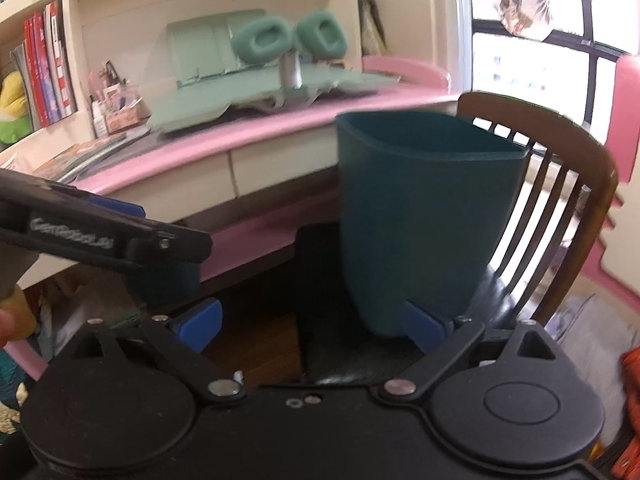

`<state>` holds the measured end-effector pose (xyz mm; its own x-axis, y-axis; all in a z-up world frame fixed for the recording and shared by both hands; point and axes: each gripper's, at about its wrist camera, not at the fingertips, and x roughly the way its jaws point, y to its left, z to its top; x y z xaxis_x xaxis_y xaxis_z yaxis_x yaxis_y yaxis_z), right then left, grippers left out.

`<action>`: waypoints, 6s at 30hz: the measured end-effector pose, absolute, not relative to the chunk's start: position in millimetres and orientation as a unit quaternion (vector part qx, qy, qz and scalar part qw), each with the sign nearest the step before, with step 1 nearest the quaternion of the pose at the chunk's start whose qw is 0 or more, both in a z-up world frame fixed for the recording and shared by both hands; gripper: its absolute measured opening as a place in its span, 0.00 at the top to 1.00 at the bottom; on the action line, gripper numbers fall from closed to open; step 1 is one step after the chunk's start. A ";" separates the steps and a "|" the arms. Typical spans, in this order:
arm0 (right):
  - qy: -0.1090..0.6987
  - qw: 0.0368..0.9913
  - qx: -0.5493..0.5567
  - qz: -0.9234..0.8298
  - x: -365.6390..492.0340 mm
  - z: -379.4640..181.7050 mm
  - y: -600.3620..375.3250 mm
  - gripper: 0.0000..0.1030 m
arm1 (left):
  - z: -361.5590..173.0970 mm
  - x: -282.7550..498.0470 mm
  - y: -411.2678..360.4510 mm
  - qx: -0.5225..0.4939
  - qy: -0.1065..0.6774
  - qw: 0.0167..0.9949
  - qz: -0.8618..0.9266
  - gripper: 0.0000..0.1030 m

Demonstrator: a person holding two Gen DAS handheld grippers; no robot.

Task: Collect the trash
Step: 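Move both tools back down toward the remaining floor trash, then close the left tool on the coffee stick sachet while the right tool grasps the clear wrapper, then lift the sachet and clear wrapper and carry both to the wastebasket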

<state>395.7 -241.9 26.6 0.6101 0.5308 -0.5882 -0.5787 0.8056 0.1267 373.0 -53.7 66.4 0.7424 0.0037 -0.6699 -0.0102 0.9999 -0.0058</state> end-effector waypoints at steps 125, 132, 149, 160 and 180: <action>0.580 0.751 -0.010 0.316 446.6 -304.8 -75.9 0.98 | -353.2 387.4 152.1 -0.150 0.605 0.774 0.108 0.78; 0.515 0.786 -0.017 0.341 414.3 -212.5 -130.2 0.98 | -252.1 367.7 105.7 -0.121 0.552 0.819 0.102 0.78; 0.363 0.864 -0.009 0.348 389.4 -24.9 -253.5 0.98 | -69.3 357.9 -13.0 -0.082 0.440 0.893 0.052 0.78; 0.295 0.896 -0.025 0.330 434.7 68.4 -292.5 0.98 | 50.3 405.4 -72.1 -0.043 0.354 0.934 0.026 0.78; 0.230 0.943 -0.015 0.239 563.3 132.3 -295.6 0.98 | 169.8 557.3 -125.7 -0.020 0.282 0.959 0.004 0.78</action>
<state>563.3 -295.6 132.3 0.7804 0.4431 -0.4411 -0.4570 0.8857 0.0813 557.3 -125.7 169.8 0.8413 -0.0043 -0.5406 -0.0179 0.9992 -0.0359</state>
